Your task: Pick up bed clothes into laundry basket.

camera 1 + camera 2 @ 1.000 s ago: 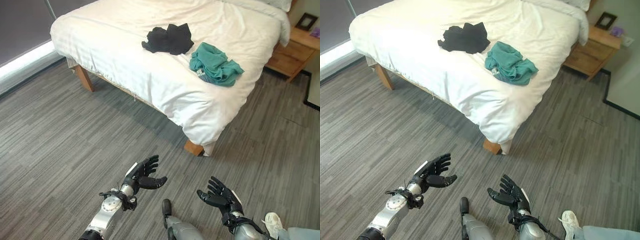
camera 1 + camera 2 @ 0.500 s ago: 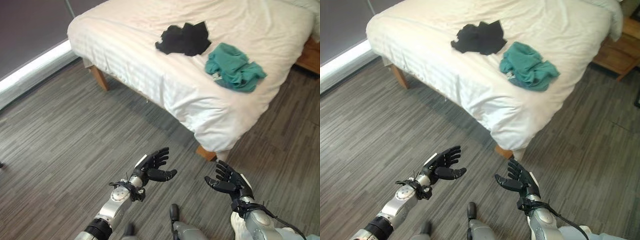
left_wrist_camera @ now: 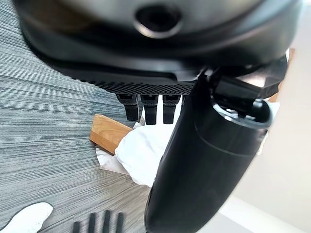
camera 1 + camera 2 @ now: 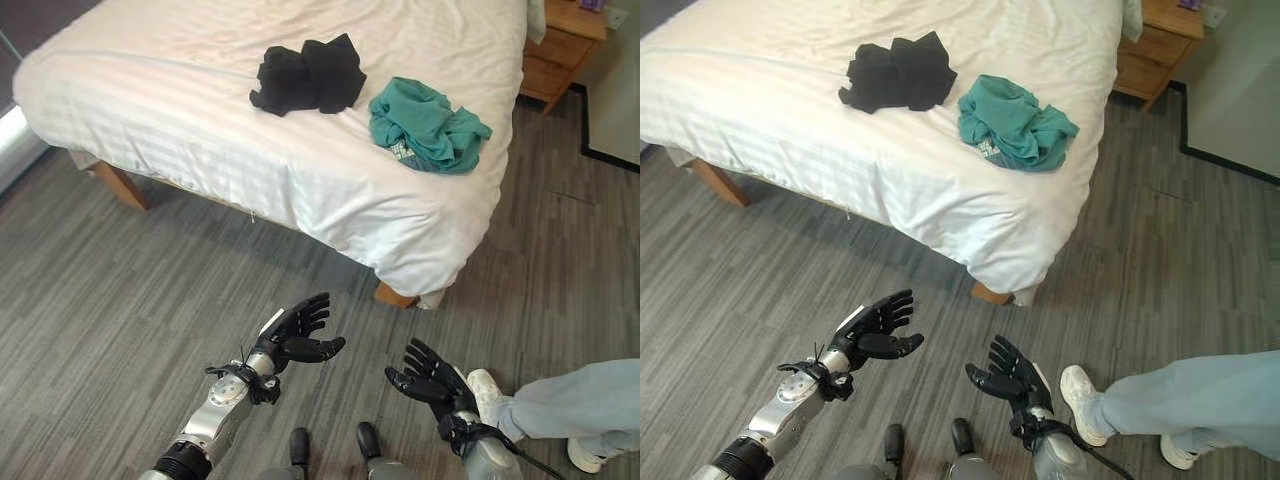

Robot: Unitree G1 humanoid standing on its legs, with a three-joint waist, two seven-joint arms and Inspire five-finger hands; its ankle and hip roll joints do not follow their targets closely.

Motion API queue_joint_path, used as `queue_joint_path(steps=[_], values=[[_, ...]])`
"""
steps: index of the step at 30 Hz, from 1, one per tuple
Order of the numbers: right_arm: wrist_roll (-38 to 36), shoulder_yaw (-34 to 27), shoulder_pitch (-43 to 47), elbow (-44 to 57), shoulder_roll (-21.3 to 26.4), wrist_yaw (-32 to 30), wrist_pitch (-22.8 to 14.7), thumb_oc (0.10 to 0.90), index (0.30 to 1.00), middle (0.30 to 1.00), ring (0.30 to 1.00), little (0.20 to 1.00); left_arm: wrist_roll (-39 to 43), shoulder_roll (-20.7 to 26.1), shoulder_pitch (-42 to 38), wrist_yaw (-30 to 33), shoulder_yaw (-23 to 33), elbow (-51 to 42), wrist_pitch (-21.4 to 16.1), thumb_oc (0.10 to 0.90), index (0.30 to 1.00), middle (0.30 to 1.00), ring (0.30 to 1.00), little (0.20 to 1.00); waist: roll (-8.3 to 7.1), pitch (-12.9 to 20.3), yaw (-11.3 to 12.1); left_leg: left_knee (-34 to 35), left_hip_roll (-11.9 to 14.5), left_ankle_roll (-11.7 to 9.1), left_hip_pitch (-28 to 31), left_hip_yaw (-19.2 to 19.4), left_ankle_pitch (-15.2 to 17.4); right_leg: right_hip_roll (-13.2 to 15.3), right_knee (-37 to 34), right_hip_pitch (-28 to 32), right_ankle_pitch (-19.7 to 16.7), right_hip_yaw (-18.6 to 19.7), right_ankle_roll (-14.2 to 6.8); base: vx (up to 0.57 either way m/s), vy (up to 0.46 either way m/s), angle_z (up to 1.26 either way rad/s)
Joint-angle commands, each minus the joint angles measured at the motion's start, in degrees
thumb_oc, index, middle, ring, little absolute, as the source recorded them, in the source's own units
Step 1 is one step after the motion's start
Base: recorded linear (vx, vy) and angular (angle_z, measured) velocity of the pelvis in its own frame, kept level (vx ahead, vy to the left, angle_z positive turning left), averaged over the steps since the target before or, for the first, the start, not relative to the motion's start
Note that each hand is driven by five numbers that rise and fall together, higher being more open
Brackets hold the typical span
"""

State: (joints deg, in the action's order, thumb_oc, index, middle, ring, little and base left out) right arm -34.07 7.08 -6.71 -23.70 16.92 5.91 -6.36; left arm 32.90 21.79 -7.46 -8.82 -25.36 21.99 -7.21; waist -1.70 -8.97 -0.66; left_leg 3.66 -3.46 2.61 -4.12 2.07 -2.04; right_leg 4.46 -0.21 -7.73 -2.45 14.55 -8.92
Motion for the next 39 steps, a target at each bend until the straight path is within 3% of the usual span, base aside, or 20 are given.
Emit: queue_joint_path(steps=[1,4,7,13,18,19,20,21,22,23,25,31,32,33,35,37,39], values=[[-0.92,-3.52,-0.62,6.53,0.72,0.21,-3.85,0.8,0.9,0.9,0.9,0.9,-1.02,0.6,-0.03,1.58,5.35,-5.01,-5.78,0.8,0.9,0.9,0.9,0.9,-1.49,3.95,1.88,1.34,4.92,-4.15,-2.61,-2.28,-1.01,3.83,4.87,0.51,-3.33,-0.51,-5.28,0.09,0.064,-0.06],[-0.68,-4.29,-1.3,5.92,0.35,0.16,-3.8,0.8,0.9,0.9,0.9,0.9,-1.14,0.74,-0.22,1.77,6.18,-5.06,-5.92,0.8,0.9,0.9,0.9,0.9,-1.55,4.4,1.96,1.34,4.93,-4.02,-2.43,-2.46,-0.58,3.97,4.21,0.68,-3.68,-0.73,-5.21,0.05,0.024,0.04],[1.1,-4.09,-1.09,4.39,0.51,-0.35,-3.74,0.8,0.9,0.9,0.9,0.9,-1.34,0.23,0.88,2.28,7.39,-5.34,-6.14,0.8,0.9,0.9,0.9,0.9,-1.79,5.99,3.41,1.34,4.8,-4.1,-2.11,-2.77,0.4,5.91,-0.46,2.32,-3.33,-3.45,-5.59,0.07,0.016,-0.05],[2.57,-3.78,-0.66,6.45,0.7,-0.89,-4.16,0.8,0.9,0.9,0.9,0.9,-0.13,-1.67,1.88,3.26,8.38,-4.76,-6.01,0.8,0.9,0.9,0.9,0.9,-1.63,6.02,3.51,1.34,4.99,-4.61,-2.4,-2.94,0.47,6.32,-3.68,3.45,-0.34,-5.13,-5.04,-0.01,-0.008,0.01],[1.53,-5.49,-1.89,7.79,-0.1,-1.29,-4.44,0.8,0.9,0.9,0.9,0.9,0.52,-2.46,2.17,3.4,8.74,-4.94,-5.33,0.8,0.9,0.9,0.9,0.9,-1.04,5.58,2.41,1.34,5.16,-4.99,-2.32,-3.99,-0.56,4.55,-0.39,3.6,2.66,-4.07,-4.13,-0.06,-0.041,0.07],[-7.41,-15.99,-6.14,8.02,3.05,-0.67,-3.47,0.8,0.9,0.9,0.9,0.9,-4.11,1.14,12.98,3.91,21.23,-5.2,-2.35,0.8,0.9,0.9,0.9,0.9,-1.98,2.12,5.98,-5.28,2.56,-5.85,-8.28,-11.75,-1.21,-0.71,4.56,7.18,8.09,-8.73,1.97,-0.28,0.016,0.19],[-6.93,-17.53,-8.38,8.53,2.25,-0.47,-3.39,0.8,0.9,0.9,0.9,0.9,-5.47,1.7,12.53,3.91,21.93,-4.65,-2.79,0.8,0.9,0.9,0.9,0.9,-3.04,2.18,4.23,-9.52,5.38,-6.15,-7.32,-9.24,1.21,0.07,3.8,5.2,6.51,-9.37,1.69,-0.3,0.049,0.33],[-6.77,-18.18,-9.1,8.29,2.07,-0.57,-3.46,0.8,0.9,0.9,0.9,0.9,-6.21,2.08,12.31,4.23,22.09,-4.79,-3.16,0.8,0.9,0.9,0.9,0.9,-3.25,2.48,3.82,-9.82,5.96,-6.44,-6.77,-9.66,1.76,0.07,3.32,4.8,6.17,-9.38,1.72,-0.29,0.05,0.34],[-6.76,-18.19,-9.14,8.31,2.06,-0.57,-3.45,0.8,0.9,0.9,0.9,0.9,-6.22,2.08,12.33,4.24,22.07,-4.79,-3.17,0.8,0.9,0.9,0.9,0.9,-3.22,2.43,3.83,-9.85,6.0,-6.46,-6.7,-9.68,1.83,0.03,3.29,4.9,6.18,-9.41,1.74,-0.11,0.103,0.24],[-5.34,-18.44,-10.24,8.12,1.47,-0.75,-3.47,0.8,0.9,0.9,0.9,0.9,-5.84,1.27,12.08,4.9,22.65,-4.33,-3.56,0.8,0.9,0.9,0.9,0.9,-2.16,4.1,1.94,-5.58,7.21,-6.38,-3.1,-8.71,1.95,-0.58,2.35,4.38,5.72,-10.14,1.71,-0.06,0.13,0.08],[-4.5,-17.78,-9.67,7.55,1.99,-1.5,-3.81,0.8,0.9,0.9,0.9,0.9,-6.13,0.56,10.86,5.56,21.38,-3.37,-3.66,0.8,0.9,0.9,0.9,0.9,-0.91,4.98,1.07,-1.26,6.96,-6.01,-1.68,-7.38,0.95,-1.1,1.75,4.22,5.32,-10.01,1.61,-0.06,0.143,0.03],[-7.01,-15.62,-3.52,9.27,1.35,-2.54,-5.29,0.8,0.9,0.9,0.9,0.9,-5.23,1.11,8.8,7.08,21.02,-3.37,-4.72,0.8,0.9,0.9,0.9,0.9,-0.41,4.05,1.57,-4.54,4.58,-4.54,-2.5,-6.22,3.48,0.83,3.34,3.44,5.29,-9.5,0.65,-0.05,0.14,-0.12],[-6.96,-13.57,-0.24,10.63,1.57,-2.74,-5.23,0.8,0.9,0.9,0.9,0.9,-4.57,0.83,8.5,7.85,21.23,-2.57,-4.53,0.8,0.9,0.9,0.9,0.9,-0.23,3.13,2.39,-7.48,3.59,-3.36,-3.17,-6.05,5.52,2.31,8.98,1.35,5.99,-9.11,0.23,-0.03,0.112,-0.39],[-6.96,-13.57,-0.24,10.62,1.57,-2.74,-5.23,0.8,0.9,0.9,0.9,0.9,-4.57,0.83,8.49,7.85,21.24,-2.56,-4.53,0.8,0.9,0.9,0.9,0.9,-0.24,3.14,2.41,-7.51,3.58,-3.36,-3.21,-6.03,5.54,2.32,9.03,1.3,6.01,-9.09,0.23,-0.03,0.228,-0.42],[-7.45,-11.13,1.39,11.63,0.2,-2.54,-5.46,0.8,0.9,0.9,0.9,0.9,-5.47,0.7,8.29,8.49,20.74,-1.26,-4.24,0.8,0.9,0.9,0.9,0.9,0.87,1.37,2.56,-8.78,2.44,-1.31,-1.47,-6.27,7.13,3.44,21.83,-3.92,1.49,-8.63,0.01,0.03,0.203,-0.26],[-7.33,-10.74,1.24,12.19,-0.05,-2.26,-5.43,0.8,0.9,0.9,0.9,0.9,-6.5,1.54,8.48,8.18,20.33,-2.2,-4.2,0.8,0.9,0.9,0.9,0.9,1.59,-0.09,1.74,-9.41,2.39,-0.55,0.31,-6.77,8.2,2.25,30.59,-8.21,-1.85,-7.78,1.04,0.08,0.141,-0.16],[-6.44,-10.7,1.28,11.2,0.13,-2.25,-5.63,0.8,0.9,0.9,0.9,0.9,-7.05,2.2,8.02,7.8,19.7,-2.93,-4.39,0.8,0.9,0.9,0.9,0.9,2.07,-0.9,1.23,-9.49,2.9,-0.65,1.6,-7.96,9.1,0.96,33.75,-11.99,-0.71,-8.02,1.2,0.13,0.061,0.01]])
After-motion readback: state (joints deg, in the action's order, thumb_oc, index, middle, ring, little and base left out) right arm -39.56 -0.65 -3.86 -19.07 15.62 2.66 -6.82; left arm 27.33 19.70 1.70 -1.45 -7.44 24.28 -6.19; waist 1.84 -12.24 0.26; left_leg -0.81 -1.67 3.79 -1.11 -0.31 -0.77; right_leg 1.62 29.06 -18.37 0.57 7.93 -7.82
